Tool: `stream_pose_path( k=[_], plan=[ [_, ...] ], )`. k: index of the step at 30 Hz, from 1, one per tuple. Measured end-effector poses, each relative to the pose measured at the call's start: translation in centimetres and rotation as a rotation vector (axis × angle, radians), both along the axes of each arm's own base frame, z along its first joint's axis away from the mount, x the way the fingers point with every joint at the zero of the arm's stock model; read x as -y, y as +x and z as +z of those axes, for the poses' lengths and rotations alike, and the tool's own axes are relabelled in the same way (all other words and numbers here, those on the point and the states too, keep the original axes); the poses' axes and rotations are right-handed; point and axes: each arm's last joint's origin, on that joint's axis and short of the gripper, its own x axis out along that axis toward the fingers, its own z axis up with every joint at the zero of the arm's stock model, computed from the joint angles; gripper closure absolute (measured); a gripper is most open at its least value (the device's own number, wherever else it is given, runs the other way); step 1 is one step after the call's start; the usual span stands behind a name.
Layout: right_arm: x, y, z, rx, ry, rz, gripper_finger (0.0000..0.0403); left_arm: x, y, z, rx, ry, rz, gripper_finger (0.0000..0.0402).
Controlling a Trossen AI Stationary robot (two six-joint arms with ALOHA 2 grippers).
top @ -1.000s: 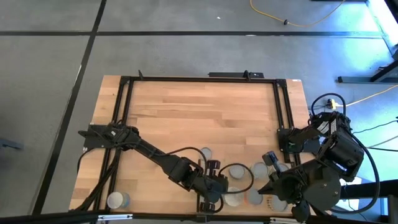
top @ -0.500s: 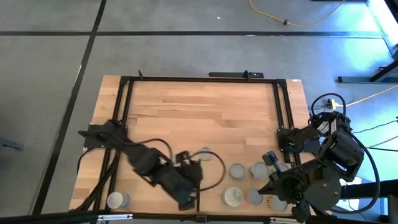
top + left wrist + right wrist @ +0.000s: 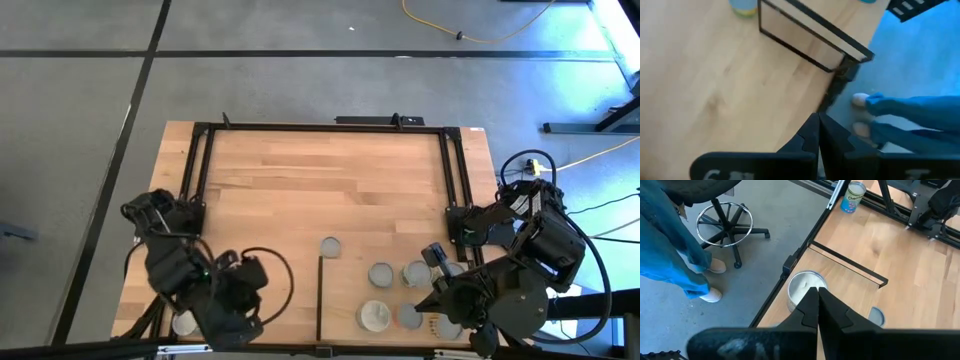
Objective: Pick and place cans onto a shelf
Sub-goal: Put the blue canned cherries on the shelf
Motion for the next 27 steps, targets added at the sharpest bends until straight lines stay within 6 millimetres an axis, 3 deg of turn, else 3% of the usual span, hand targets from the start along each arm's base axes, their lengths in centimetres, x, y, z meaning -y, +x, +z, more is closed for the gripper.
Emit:
stream_pose_path(
  k=[5,13,21,27],
  plan=[
    [0.0,0.0,0.0,0.0,0.001,-0.002,0.0399,1.7,-1.3,-1.0,-0.042,-0.045,0.071,0.0402],
    [-0.2,0.2,0.2,0.021,0.03,-0.004,0.0399,4.1,-3.0,-5.4,-0.258,-0.053,0.163,0.0383],
    [-0.5,0.4,0.7,0.061,0.081,-0.002,0.0399,4.4,-3.6,-9.8,-0.622,-0.087,0.241,0.0343],
    [-0.6,0.4,0.7,0.066,0.086,-0.001,0.0399,4.5,-4.5,-12.9,-0.812,-0.063,0.264,0.034]
  ],
)
